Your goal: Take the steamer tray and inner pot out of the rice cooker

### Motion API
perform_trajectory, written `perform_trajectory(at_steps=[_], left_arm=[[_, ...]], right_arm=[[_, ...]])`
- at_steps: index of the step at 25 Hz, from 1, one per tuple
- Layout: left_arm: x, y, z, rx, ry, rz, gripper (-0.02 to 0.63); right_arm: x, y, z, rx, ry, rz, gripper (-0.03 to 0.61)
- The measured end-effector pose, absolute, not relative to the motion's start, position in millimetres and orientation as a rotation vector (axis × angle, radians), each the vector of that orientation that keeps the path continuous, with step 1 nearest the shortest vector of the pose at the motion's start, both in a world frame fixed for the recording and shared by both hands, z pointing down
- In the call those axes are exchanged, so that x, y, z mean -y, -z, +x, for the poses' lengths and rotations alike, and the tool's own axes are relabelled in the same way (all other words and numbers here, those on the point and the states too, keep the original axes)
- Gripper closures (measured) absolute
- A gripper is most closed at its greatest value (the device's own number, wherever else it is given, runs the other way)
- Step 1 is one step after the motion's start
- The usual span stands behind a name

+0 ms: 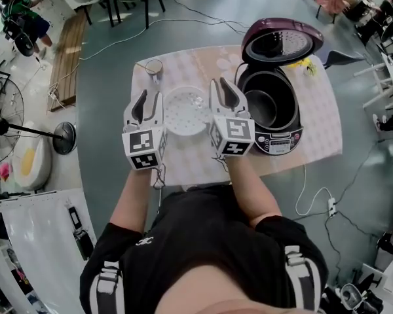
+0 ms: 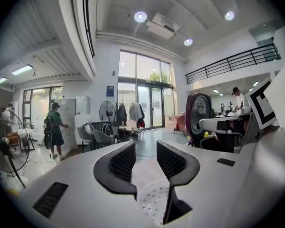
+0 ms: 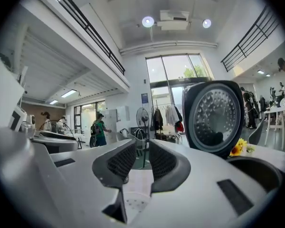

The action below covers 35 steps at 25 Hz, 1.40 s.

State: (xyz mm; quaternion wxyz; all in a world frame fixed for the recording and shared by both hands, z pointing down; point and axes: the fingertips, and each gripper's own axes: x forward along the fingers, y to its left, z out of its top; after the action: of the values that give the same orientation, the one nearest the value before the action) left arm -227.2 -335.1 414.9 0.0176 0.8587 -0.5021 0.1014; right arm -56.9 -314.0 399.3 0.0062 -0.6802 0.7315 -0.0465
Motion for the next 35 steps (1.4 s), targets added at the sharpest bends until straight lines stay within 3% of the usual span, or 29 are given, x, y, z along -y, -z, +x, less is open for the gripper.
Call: perform_trajectory(at_steps=[5, 7, 8, 21, 35], left_arm=[[323.0, -380.1, -217.0, 1.566, -0.234, 2.700, 0.494], [319.2, -372.1, -215.5, 1.593, -0.214, 2.709, 0.591], [318.3, -369.5, -213.4, 1.601, -0.211, 2.721, 0.609], [306.2, -359.6, -133.2, 1.536, -0.204, 2.749, 0.609], [278.5, -359.0, -18.2, 1.496, -0.212, 2.775, 0.609]], right_arm=[[294.7, -355.1, -52.0, -2.257, -0.017, -2.153, 0.512], [287.9, -346.4, -49.0, -2.230, -0.051, -2.181, 0.518], [285.7, -343.6, -46.5, -2.217, -0.075, -2.198, 0.570], [266.9, -326.9, 22.7, -2.236, -0.130, -2.163, 0.578], [235.9, -328.0, 147.3, -2.237, -0.128, -2.196, 0.578]])
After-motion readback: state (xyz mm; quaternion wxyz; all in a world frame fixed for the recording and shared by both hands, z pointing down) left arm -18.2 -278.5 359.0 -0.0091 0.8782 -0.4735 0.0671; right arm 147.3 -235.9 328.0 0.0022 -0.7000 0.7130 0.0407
